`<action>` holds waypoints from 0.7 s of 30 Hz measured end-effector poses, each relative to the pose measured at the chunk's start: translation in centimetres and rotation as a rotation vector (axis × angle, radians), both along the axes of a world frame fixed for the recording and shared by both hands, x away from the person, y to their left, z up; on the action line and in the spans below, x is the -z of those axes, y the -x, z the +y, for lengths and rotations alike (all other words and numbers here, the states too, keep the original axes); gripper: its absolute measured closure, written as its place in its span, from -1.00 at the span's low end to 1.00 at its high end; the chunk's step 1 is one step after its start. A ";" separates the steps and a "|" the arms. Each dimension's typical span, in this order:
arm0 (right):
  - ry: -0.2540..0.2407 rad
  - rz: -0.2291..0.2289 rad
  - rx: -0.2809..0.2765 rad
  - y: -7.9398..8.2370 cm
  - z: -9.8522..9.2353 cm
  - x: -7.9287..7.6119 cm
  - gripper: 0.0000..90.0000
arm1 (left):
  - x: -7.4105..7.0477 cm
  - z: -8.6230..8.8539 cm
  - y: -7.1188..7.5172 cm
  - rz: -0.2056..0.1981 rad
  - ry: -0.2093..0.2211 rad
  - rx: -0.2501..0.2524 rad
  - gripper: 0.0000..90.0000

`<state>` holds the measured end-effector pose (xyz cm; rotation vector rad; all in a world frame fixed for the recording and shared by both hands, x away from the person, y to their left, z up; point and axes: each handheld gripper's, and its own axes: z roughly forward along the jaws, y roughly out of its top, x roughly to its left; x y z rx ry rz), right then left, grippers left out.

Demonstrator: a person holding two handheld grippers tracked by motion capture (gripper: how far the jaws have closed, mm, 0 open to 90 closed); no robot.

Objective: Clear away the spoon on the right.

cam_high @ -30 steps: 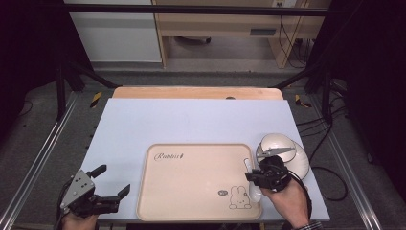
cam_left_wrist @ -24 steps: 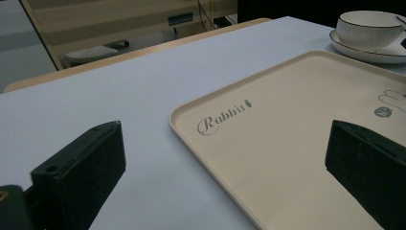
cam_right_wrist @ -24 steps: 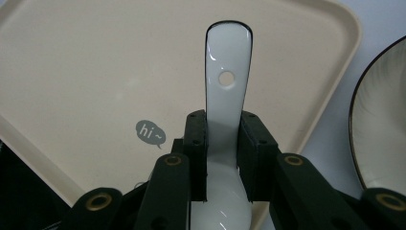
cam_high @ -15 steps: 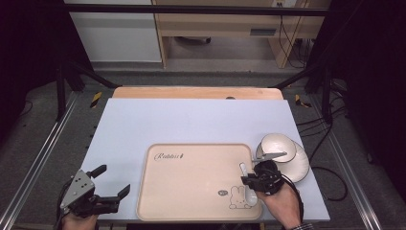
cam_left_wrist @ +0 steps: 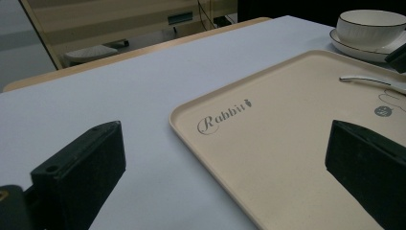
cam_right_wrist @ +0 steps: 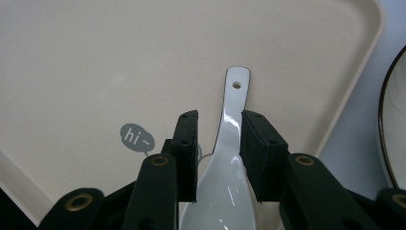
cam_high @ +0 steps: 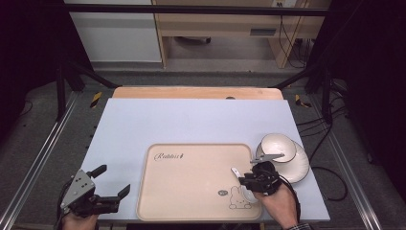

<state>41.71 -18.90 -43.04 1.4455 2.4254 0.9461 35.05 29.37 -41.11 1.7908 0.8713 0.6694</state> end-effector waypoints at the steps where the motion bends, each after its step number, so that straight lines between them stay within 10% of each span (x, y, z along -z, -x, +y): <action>1: 0.005 -0.003 0.000 0.0 0.0 -0.1 0.48 | 0.0 0.0 0.0 0.000 0.000 0.000 -1.00; 9: -0.010 -0.079 -0.013 0.4 0.1 -1.8 0.40 | 0.0 0.0 0.0 -0.001 -0.001 0.000 -1.00; 21: 0.010 -0.142 -0.055 0.0 0.9 -0.7 1.00 | -0.1 0.1 0.1 -0.003 0.000 0.000 -1.00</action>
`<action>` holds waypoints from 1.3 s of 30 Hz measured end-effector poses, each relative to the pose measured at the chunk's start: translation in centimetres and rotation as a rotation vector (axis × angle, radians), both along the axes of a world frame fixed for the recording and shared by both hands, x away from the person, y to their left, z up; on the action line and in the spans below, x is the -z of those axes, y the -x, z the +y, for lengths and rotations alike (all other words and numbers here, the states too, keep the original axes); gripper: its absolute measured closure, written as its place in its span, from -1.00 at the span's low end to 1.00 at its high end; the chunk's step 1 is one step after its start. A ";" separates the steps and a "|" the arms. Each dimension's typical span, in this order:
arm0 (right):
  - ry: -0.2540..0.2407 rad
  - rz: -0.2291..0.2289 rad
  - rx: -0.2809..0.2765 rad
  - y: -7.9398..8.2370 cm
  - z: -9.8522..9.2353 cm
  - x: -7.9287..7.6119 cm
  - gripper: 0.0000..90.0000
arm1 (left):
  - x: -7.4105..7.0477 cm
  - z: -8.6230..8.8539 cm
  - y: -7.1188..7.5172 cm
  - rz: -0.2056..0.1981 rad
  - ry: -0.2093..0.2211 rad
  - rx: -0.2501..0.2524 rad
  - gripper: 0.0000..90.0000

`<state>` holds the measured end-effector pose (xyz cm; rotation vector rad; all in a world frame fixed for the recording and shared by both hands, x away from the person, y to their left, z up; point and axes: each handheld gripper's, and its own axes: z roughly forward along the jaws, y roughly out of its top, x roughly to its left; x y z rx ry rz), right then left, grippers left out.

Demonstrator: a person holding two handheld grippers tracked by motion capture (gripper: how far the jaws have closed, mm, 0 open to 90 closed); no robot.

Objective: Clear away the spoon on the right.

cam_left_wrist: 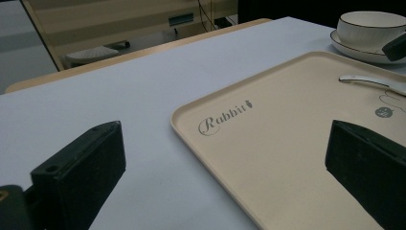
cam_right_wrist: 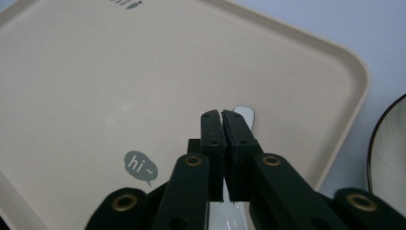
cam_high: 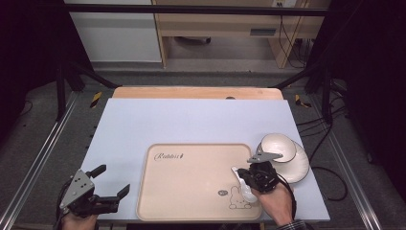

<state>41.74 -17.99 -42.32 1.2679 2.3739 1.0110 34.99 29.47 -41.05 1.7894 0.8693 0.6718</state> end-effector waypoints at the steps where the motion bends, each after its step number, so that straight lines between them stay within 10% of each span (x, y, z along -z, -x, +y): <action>1: 0.004 -0.008 -0.006 -0.1 0.0 0.1 1.00 | 0.0 0.0 0.0 0.001 0.000 0.000 -1.00; 39: 0.110 0.067 -0.005 -1.4 1.1 3.2 1.00 | -0.1 -0.1 0.1 -0.005 -0.002 0.007 -1.00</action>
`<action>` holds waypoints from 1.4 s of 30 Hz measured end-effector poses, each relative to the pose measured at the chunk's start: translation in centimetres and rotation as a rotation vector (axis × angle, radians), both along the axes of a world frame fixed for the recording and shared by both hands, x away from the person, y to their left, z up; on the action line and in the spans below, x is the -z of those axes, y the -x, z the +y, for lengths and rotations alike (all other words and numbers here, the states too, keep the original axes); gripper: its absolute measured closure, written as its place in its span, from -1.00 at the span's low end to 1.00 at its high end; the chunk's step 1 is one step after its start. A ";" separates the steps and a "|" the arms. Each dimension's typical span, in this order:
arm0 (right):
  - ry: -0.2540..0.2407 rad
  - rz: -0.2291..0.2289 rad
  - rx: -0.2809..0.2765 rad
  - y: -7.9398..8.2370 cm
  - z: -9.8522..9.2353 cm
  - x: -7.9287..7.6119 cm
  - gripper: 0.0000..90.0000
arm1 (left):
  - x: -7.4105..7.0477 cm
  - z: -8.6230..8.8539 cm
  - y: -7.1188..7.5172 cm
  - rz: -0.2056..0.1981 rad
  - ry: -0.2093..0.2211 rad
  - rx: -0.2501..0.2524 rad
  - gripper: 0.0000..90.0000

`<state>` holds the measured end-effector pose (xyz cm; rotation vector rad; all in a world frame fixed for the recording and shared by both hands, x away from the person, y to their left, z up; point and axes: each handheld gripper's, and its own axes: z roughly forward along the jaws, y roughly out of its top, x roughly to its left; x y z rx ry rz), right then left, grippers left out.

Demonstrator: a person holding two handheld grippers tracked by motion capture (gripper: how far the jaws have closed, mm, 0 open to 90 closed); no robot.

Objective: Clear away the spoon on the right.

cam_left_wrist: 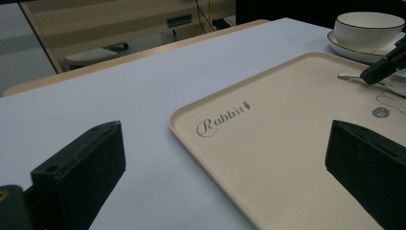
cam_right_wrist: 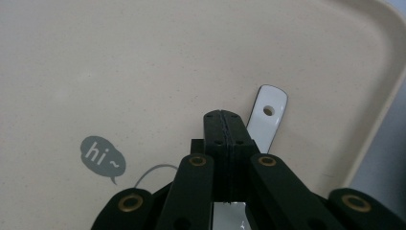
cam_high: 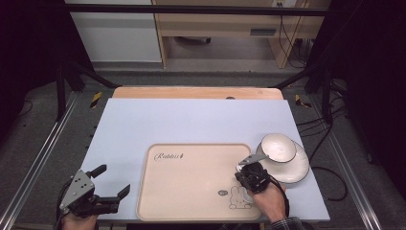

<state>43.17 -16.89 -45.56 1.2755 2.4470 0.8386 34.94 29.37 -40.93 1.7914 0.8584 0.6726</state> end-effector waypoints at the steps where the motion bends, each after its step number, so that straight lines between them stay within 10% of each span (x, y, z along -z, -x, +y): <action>1: 0.000 -0.004 0.001 -0.1 -0.1 0.1 1.00 | 0.0 0.0 0.0 0.000 0.001 0.000 -1.00; 16: -0.038 -0.010 0.039 -0.1 -0.5 -0.3 0.99 | 0.0 0.0 0.0 0.000 0.003 0.000 -1.00; 42: -0.135 -0.185 0.029 1.3 -1.3 -2.5 -0.46 | 0.1 -0.1 -0.1 0.006 0.003 0.001 -1.00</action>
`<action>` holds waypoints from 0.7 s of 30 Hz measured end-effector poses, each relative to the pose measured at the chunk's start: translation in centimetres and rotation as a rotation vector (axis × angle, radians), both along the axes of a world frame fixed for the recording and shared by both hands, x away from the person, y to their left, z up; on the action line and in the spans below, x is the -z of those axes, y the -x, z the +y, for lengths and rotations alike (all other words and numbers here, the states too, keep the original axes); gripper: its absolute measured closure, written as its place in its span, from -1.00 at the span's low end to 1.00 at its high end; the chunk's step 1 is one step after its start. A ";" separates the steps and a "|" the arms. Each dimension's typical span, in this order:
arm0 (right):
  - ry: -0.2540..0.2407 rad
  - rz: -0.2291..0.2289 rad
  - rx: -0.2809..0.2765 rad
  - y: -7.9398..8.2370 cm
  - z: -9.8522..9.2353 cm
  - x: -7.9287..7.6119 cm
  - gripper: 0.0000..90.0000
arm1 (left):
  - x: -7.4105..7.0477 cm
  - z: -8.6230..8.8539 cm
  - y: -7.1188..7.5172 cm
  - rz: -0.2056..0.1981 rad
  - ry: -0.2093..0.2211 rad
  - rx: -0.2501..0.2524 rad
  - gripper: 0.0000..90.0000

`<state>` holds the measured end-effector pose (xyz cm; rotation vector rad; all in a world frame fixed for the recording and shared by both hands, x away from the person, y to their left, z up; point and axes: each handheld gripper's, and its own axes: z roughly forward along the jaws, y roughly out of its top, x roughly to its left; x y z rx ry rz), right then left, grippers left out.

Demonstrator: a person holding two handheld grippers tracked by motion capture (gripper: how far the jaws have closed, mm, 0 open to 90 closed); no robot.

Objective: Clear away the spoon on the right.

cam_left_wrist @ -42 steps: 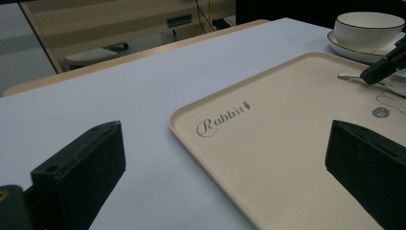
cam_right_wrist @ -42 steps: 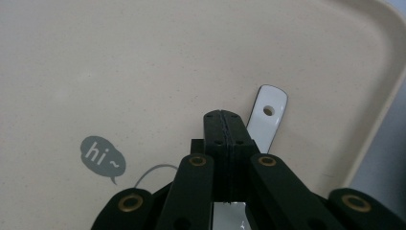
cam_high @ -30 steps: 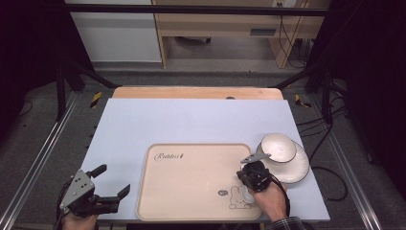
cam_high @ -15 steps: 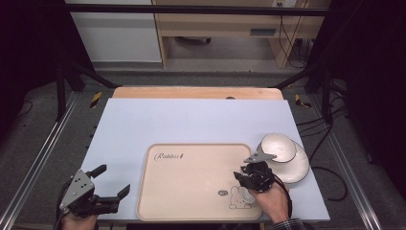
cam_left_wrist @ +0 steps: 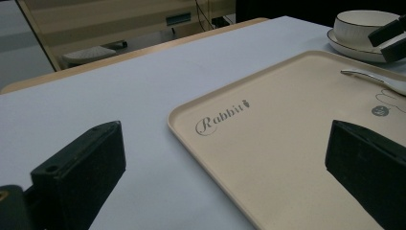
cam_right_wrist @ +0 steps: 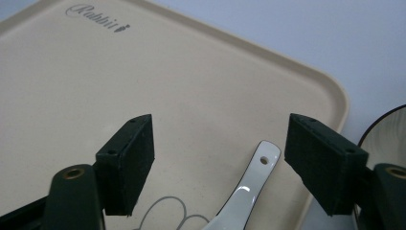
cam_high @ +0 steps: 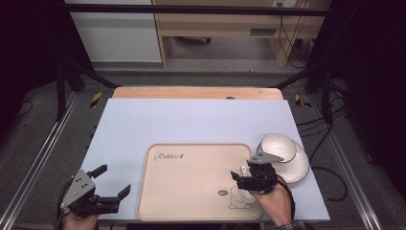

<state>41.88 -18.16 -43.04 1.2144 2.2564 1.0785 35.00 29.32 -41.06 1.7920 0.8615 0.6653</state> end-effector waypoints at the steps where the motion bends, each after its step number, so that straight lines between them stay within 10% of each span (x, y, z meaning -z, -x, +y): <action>1: -0.009 -0.009 0.000 0.1 -0.1 -0.1 -0.49 | 0.0 0.0 0.0 0.000 0.000 0.000 -1.00; 21: -0.006 -0.083 0.007 2.1 -1.6 -1.6 -0.86 | -0.1 0.0 0.1 -0.004 0.006 0.001 -1.00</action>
